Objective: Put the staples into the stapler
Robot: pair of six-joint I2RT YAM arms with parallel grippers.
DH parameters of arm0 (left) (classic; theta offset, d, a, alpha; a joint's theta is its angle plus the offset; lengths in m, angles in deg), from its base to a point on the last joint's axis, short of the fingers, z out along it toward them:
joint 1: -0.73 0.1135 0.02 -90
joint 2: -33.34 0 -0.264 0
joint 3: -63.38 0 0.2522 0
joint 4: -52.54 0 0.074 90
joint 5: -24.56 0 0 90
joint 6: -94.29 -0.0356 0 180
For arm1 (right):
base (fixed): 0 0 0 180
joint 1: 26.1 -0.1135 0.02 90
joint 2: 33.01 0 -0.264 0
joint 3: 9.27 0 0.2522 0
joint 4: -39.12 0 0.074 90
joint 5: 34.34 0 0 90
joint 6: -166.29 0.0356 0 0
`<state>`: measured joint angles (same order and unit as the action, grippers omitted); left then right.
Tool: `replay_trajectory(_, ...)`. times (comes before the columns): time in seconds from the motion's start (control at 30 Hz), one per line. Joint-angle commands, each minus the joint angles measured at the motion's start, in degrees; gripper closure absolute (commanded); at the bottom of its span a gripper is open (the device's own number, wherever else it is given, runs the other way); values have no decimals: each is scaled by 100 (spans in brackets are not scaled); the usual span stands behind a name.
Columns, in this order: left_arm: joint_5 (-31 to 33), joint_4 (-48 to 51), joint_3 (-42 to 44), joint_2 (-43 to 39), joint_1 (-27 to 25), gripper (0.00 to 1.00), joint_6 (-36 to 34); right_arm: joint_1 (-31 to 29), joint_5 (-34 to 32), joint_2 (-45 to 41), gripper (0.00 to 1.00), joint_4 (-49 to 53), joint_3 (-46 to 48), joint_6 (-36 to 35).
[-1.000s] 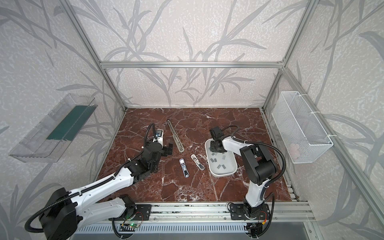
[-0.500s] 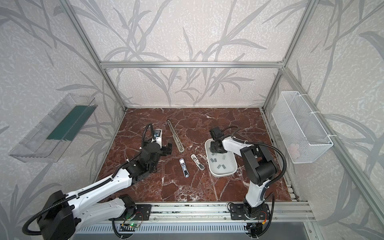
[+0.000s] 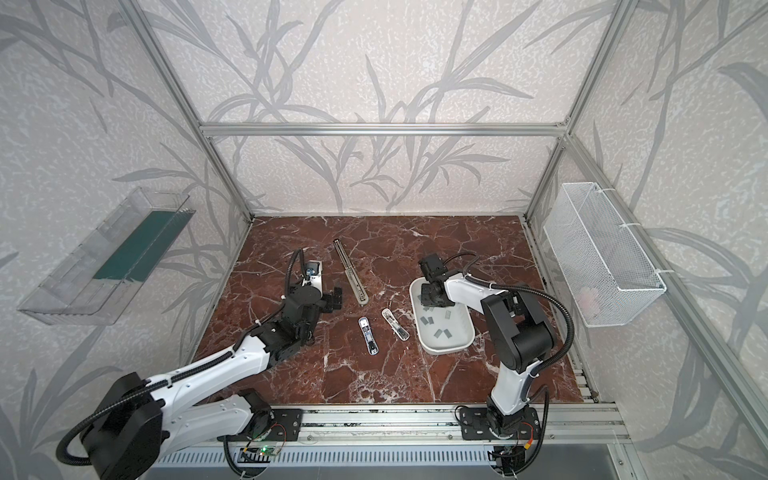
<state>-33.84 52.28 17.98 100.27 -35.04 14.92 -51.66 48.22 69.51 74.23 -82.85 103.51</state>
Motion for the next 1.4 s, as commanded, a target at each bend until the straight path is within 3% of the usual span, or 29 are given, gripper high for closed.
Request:
replay_trajectory(0.0,230,-273,-560,624,224,1,52,-21,78,-99,92,236,-112,-101)
replay_trajectory(0.13,712,-343,-1146,922,222,1,-45,-96,129,-59,98,243,-278,-326)
replay_trajectory(0.37,442,819,-1592,666,290,1,299,-149,-75,-215,100,702,-388,-472)
replay_trajectory(0.47,713,577,-1184,600,366,1,307,-147,-345,-260,100,585,-394,-510)
replay_trajectory(0.57,812,-414,-371,330,407,1,504,-156,-469,-696,100,-257,176,-578)
replay_trajectory(0.7,223,-898,386,-565,443,1,827,-187,-791,-1572,100,-529,666,-776)
replay_trajectory(0.87,-260,1493,-337,-1615,692,1,1560,-238,-447,-2398,100,815,112,-648)
replay_trajectory(1.0,185,2889,-596,-2042,807,1,2176,-545,-303,-3097,100,639,409,-296)
replay_trajectory(1.17,-38,3491,-390,-2249,1000,1,1907,-1260,-456,-3347,100,668,376,34)
replay_trajectory(1.27,123,3014,244,-2360,1011,1,1938,-1794,-770,-3283,100,898,187,173)
replay_trajectory(1.37,-218,2999,633,-2421,1012,1,1898,-2276,-911,-3273,100,902,152,367)
